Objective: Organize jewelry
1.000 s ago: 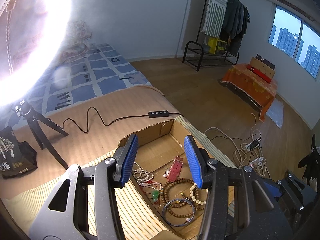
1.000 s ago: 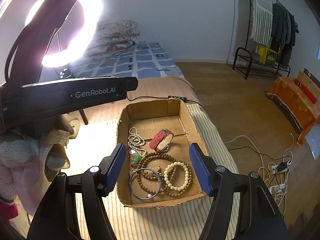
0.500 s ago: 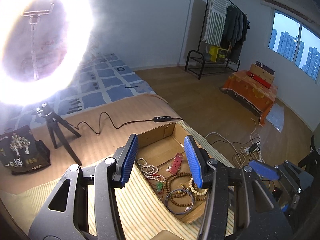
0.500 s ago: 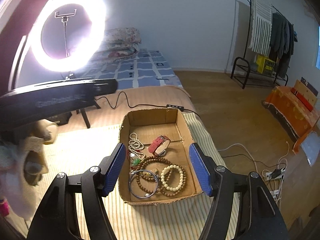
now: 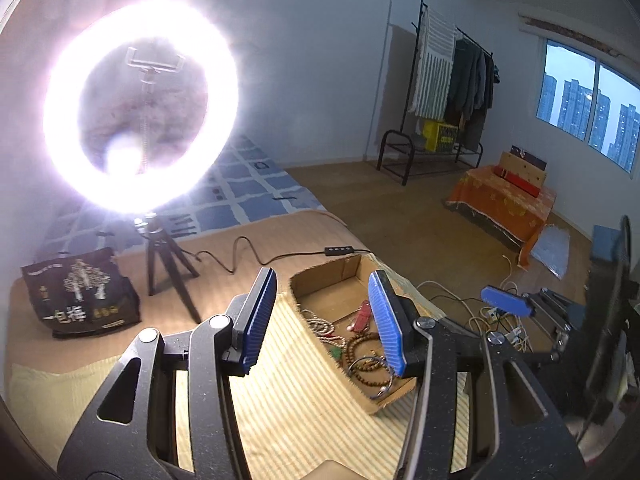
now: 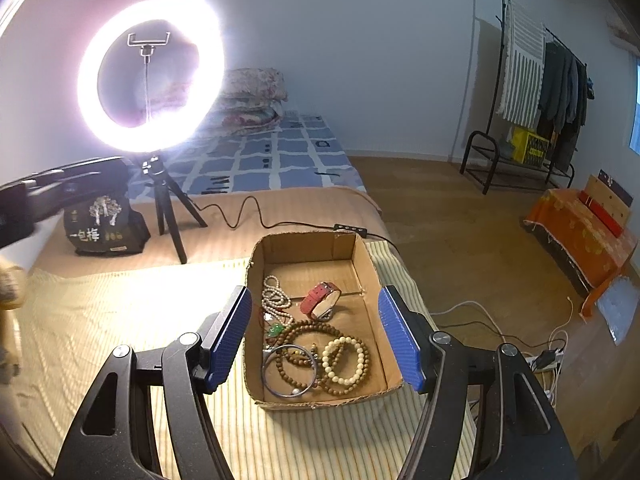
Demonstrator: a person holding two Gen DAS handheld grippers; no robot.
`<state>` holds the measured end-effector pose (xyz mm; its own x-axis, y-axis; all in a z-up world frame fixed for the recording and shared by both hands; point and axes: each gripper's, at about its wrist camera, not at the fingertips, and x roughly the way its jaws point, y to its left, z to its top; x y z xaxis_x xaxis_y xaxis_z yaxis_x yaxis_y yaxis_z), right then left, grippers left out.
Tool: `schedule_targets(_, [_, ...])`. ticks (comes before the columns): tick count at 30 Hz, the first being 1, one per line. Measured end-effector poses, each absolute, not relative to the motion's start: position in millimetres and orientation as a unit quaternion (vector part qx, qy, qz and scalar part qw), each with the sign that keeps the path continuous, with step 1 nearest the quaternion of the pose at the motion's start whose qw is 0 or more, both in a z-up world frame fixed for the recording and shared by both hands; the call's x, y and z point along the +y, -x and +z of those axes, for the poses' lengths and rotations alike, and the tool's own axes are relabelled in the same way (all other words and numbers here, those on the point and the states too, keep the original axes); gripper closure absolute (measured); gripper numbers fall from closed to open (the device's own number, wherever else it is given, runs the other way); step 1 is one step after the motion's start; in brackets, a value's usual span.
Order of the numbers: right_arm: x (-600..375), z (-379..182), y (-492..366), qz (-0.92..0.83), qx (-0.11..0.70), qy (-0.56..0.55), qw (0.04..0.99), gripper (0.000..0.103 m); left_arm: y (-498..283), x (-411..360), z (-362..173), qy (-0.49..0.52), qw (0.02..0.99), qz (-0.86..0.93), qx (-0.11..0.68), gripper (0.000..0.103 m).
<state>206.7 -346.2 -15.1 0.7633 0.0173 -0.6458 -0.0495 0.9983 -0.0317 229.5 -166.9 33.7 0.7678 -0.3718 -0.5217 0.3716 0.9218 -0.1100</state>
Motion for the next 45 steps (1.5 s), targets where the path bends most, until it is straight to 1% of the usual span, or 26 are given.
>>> schedule_targets(4, [-343,-13,-202,0.016,0.338,0.029,0.941,0.037,-208,-149,40,0.007,0.943,-0.195,0.269,0.053])
schedule_targets(6, [-341,-12,-199,0.014,0.334,0.030,0.942,0.037,-196,-141,40,0.007,0.946,-0.191,0.263,0.043])
schedule_targets(10, [-333,-7,-191,0.012,0.320,0.039,0.947,0.031,-175,-127,36,0.002,0.948,-0.186,0.260,0.040])
schedule_targets(12, [-327,-4,-186,0.008,0.311,0.047,0.949,0.026,-164,-122,32,-0.011,0.949,-0.179,0.258,0.035])
schedule_targets(13, [-325,-3,-184,0.006,0.307,0.049,0.950,0.025,-158,-120,31,-0.015,0.950,-0.176,0.258,0.033])
schedule_targets(15, [-320,-1,-180,0.000,0.299,0.054,0.953,0.024,-149,-116,26,-0.020,0.950,-0.170,0.260,0.026])
schedule_targets(16, [-319,0,-179,-0.002,0.298,0.055,0.953,0.024,-145,-114,23,-0.020,0.950,-0.169,0.263,0.025])
schedule_targets(20, [-314,1,-172,-0.005,0.292,0.056,0.955,0.023,-133,-109,15,-0.021,0.946,-0.168,0.275,0.024])
schedule_targets(23, [-311,1,-169,-0.010,0.290,0.057,0.955,0.023,-126,-108,13,-0.030,0.950,-0.164,0.266,0.023])
schedule_targets(25, [-311,-1,-167,-0.014,0.289,0.057,0.955,0.023,-122,-108,12,-0.035,0.949,-0.166,0.266,0.021])
schedule_targets(27, [-312,-3,-166,-0.017,0.292,0.054,0.955,0.023,-116,-106,12,-0.041,0.950,-0.166,0.260,0.010])
schedule_targets(30, [-313,-6,-164,-0.020,0.293,0.049,0.955,0.023,-109,-105,14,-0.052,0.956,-0.156,0.243,0.003])
schedule_targets(33, [-314,-8,-161,-0.025,0.291,0.048,0.955,0.023,-105,-104,14,-0.059,0.958,-0.150,0.236,0.001])
schedule_targets(45, [-303,-19,-160,-0.019,0.296,0.051,0.954,0.022,-102,-93,8,-0.064,0.958,-0.136,0.246,0.001])
